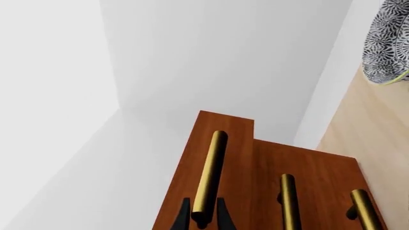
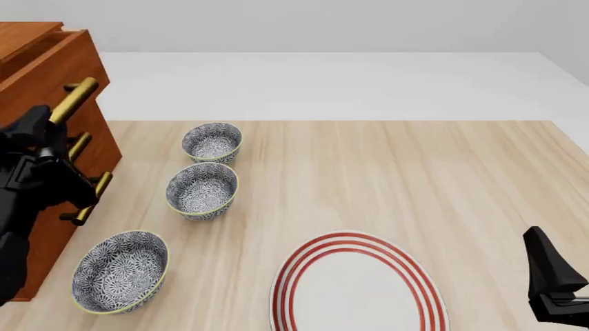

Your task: Open the top drawer of the cabinet.

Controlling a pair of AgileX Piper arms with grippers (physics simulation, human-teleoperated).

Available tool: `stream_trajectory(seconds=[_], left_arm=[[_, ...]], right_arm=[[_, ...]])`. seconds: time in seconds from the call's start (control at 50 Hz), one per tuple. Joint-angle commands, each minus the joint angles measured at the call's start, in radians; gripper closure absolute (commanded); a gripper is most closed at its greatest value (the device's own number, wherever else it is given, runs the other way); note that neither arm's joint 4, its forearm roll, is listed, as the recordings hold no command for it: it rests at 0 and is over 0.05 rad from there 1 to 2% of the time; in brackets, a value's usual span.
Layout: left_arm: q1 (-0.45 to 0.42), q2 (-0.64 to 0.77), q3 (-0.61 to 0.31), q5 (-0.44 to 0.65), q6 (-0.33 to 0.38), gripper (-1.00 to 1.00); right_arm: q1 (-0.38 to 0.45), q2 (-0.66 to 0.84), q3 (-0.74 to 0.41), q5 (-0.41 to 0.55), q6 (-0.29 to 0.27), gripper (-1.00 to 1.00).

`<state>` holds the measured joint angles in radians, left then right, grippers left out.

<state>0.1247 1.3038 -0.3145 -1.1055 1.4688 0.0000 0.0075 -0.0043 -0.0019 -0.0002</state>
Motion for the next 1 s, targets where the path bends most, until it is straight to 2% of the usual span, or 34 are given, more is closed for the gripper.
stream_trajectory(seconds=[0.02, 0.82, 0.84, 1.0], left_arm=[[0.002, 0.006, 0.027, 0.023, 0.005, 1.00], [-0.019, -0.027, 0.028, 0.054, 0.002, 1.00], [-0.018, -0.025, 0.030, 0.053, 0.006, -1.00], [-0.019, -0.075, 0.030, 0.088, -0.005, -1.00]], right_arm=[[0.000, 0.000, 0.000, 0.000, 0.000, -1.00], [0.000, 0.000, 0.000, 0.000, 0.000, -1.00], [0.000, 0.000, 0.000, 0.000, 0.000, -1.00], [0.000, 0.000, 0.000, 0.000, 0.000, -1.00]])
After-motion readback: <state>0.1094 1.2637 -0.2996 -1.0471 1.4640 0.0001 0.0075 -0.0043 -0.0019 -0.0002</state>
